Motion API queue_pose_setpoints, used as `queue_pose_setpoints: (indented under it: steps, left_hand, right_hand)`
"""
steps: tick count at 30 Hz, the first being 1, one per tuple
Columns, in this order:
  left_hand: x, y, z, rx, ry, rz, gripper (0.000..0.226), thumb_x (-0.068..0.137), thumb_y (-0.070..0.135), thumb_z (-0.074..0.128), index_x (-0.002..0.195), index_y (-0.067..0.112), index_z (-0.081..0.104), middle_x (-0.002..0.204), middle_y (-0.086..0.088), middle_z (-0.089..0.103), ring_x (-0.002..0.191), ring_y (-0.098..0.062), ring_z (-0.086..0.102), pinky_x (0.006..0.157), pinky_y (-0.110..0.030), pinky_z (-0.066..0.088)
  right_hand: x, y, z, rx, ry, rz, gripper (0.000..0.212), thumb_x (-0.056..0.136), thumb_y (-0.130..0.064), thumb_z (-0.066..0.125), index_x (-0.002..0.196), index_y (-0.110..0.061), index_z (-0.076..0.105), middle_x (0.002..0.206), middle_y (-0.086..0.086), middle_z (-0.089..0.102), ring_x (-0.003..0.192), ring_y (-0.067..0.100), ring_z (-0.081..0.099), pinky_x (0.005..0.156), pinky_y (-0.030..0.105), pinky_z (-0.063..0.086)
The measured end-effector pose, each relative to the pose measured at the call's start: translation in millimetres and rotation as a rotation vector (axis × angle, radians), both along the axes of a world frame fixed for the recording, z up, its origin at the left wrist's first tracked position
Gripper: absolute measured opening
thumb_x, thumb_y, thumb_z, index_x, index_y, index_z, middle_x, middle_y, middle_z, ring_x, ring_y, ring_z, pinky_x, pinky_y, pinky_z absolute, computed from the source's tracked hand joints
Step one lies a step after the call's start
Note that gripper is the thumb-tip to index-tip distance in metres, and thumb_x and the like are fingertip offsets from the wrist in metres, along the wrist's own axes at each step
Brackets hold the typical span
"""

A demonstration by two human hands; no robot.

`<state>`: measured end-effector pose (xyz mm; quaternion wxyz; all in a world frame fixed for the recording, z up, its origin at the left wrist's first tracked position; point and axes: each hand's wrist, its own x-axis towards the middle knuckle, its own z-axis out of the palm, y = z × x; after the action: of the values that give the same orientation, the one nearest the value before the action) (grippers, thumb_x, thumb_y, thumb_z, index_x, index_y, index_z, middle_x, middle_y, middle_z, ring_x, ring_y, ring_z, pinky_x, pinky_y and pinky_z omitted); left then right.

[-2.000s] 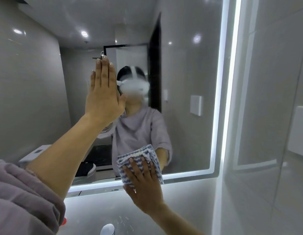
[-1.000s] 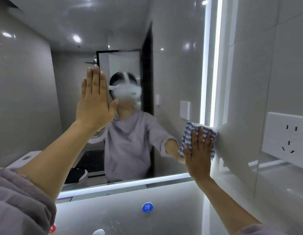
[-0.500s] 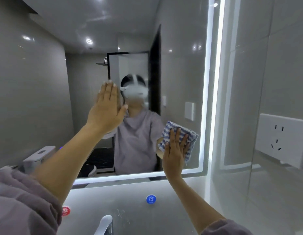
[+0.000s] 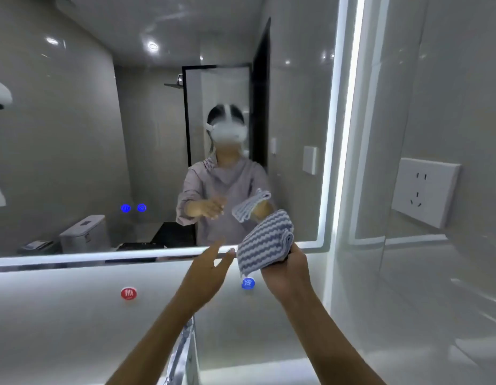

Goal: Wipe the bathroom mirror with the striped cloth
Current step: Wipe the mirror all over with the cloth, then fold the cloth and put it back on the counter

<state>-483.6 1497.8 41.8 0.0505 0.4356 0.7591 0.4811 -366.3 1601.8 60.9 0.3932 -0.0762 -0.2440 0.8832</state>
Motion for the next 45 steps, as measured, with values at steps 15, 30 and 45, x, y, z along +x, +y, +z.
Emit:
queue_pose_setpoints:
  steps: [15,30,45]
  left_hand:
    - [99.6,-73.0,-75.4,0.423,-1.107,-0.018,0.012,0.094,0.019,0.052,0.096,0.014,0.063,0.080,-0.003,0.077,0.069,-0.017,0.073,0.055,-0.027,0.058]
    - [87.2,-107.2,-79.5,0.290,-0.782,-0.070,0.023,0.092,0.028,0.052,0.097,0.012,0.067,0.090,-0.010,0.076,0.080,-0.026,0.073,0.072,-0.037,0.059]
    - [90.2,-89.2,-109.2,0.192,-0.841,-0.065,0.027,0.075,0.037,0.067,0.090,0.015,0.070,0.078,-0.002,0.076,0.065,-0.017,0.073,0.048,-0.025,0.054]
  right_hand:
    - [73.8,-98.6,-84.1,-0.082,-0.051,0.248,0.067,0.085,-0.051,0.045,0.131,-0.003,0.051,0.130,0.025,0.057,0.117,0.040,0.054,0.097,0.051,0.043]
    - [101.2,-77.8,-99.0,0.589,-0.683,0.037,0.042,0.065,-0.036,0.070,0.097,-0.009,0.069,0.091,0.009,0.075,0.081,0.025,0.072,0.073,0.032,0.059]
    - [114.7,-65.3,-122.7,0.560,-0.827,-0.141,0.008,0.085,-0.021,0.068,0.092,-0.017,0.068,0.085,-0.002,0.076,0.074,0.015,0.072,0.062,0.023,0.058]
